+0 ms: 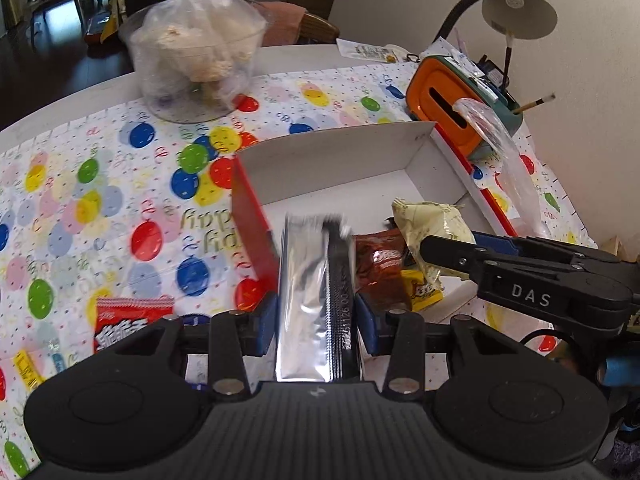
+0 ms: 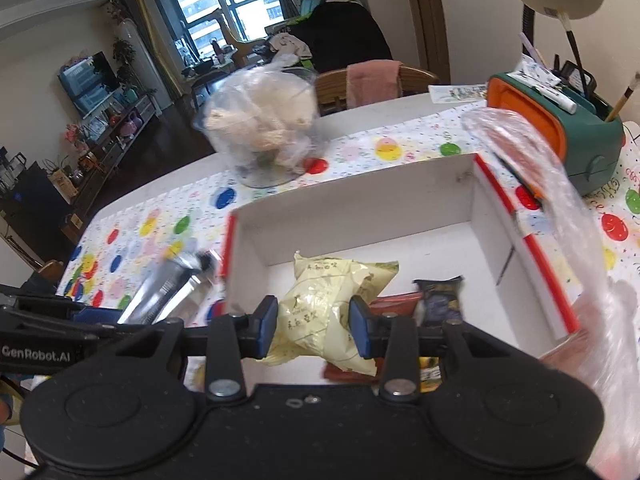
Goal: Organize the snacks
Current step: 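Carry both packets into the red box and open both tools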
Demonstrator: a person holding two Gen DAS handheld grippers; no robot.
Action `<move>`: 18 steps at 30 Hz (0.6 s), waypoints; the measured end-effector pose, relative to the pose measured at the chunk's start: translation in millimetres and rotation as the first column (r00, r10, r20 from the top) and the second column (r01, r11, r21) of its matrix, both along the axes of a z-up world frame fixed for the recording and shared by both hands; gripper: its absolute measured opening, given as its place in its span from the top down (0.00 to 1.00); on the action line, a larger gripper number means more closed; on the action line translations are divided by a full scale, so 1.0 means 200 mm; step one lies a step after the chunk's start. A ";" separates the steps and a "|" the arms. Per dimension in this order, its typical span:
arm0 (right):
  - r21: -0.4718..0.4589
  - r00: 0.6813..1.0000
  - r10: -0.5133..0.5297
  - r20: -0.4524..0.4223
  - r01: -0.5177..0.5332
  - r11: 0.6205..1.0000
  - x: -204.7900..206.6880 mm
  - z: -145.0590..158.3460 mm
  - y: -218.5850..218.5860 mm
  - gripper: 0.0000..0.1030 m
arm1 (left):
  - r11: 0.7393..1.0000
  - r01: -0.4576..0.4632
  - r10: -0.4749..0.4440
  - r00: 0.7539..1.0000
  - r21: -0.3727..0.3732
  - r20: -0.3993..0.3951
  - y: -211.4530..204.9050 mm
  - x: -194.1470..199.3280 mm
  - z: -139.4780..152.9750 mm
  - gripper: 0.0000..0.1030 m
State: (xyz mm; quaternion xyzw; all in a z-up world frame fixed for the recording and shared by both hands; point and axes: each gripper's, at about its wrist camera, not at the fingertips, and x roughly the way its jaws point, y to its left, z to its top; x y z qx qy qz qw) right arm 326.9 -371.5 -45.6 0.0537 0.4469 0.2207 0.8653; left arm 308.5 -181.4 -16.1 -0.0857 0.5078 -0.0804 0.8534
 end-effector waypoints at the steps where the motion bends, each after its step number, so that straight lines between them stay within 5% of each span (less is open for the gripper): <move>1: -0.004 1.000 -0.004 -0.003 0.004 1.000 0.03 -0.01 -0.03 0.63 | 1.000 0.004 -0.004 1.000 0.006 0.004 -0.03 0.02 0.00 0.60; 18: -0.118 0.994 -0.052 -0.101 0.040 0.992 0.35 -0.34 -0.09 0.63 | 0.992 0.080 -0.069 0.991 0.096 -0.115 -0.25 0.26 -0.24 0.60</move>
